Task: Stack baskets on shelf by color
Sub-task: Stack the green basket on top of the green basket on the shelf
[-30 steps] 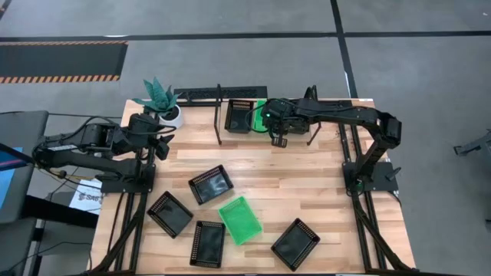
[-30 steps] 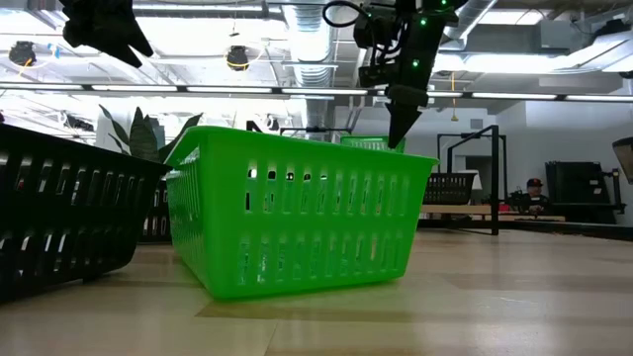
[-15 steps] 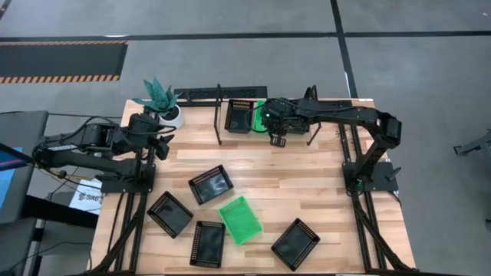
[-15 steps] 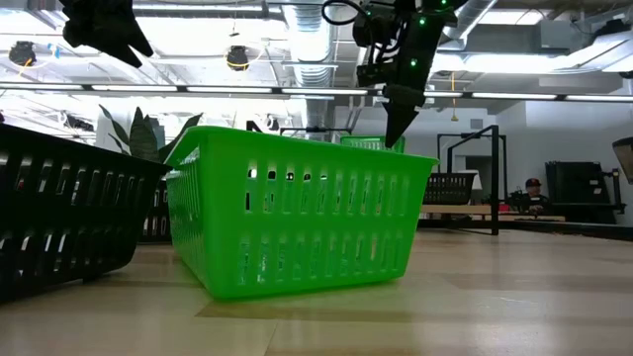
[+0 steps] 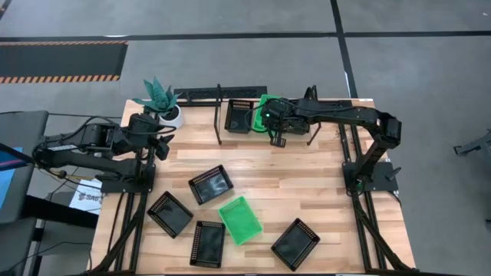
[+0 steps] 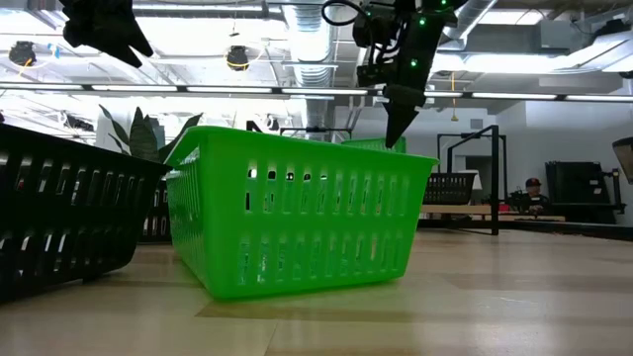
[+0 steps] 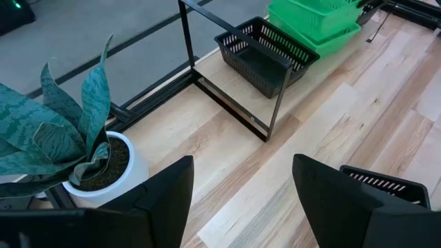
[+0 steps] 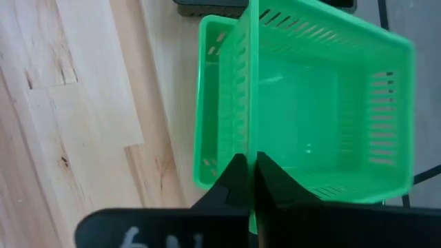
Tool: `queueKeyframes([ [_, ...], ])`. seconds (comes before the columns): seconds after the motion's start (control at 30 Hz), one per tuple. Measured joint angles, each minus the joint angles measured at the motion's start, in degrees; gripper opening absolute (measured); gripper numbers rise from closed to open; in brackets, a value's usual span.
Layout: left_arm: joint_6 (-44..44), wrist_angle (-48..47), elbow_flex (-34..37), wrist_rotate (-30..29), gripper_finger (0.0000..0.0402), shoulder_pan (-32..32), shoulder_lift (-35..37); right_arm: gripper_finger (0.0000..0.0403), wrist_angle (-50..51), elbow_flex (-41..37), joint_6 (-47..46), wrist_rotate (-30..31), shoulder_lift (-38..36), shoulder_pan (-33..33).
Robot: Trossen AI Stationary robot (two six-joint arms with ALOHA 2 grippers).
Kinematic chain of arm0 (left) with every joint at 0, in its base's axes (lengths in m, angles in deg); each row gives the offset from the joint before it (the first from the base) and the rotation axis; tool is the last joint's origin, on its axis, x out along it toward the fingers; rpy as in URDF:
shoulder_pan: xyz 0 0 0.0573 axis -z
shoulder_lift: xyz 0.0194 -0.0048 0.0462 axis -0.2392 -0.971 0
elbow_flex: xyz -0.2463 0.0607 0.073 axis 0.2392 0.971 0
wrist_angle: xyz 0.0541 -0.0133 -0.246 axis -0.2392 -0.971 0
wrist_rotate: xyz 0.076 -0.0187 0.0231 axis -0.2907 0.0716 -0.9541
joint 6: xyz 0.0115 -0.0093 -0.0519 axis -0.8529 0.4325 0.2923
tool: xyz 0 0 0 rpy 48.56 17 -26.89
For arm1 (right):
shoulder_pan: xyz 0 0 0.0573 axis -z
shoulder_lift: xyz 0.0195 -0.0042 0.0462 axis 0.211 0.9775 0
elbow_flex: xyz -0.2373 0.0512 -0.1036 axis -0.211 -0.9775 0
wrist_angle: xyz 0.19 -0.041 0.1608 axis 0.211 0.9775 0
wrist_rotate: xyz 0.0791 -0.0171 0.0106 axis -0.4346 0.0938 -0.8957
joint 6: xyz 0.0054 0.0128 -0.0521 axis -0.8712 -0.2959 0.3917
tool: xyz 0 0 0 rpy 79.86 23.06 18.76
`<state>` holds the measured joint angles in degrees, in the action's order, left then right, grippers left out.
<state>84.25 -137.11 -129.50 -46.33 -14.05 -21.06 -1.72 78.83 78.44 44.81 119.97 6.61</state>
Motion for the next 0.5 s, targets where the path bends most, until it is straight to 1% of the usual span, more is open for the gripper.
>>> queueKeyframes([
  [0.23,0.02,0.00,0.00,0.01,0.0236,0.01,0.01,0.0040,-0.18,0.00,-0.39,0.00,0.00,0.00],
  [0.5,0.03,0.00,0.00,0.00,0.0236,0.02,0.02,0.0050,-0.28,0.00,-3.25,0.00,0.00,0.00],
])
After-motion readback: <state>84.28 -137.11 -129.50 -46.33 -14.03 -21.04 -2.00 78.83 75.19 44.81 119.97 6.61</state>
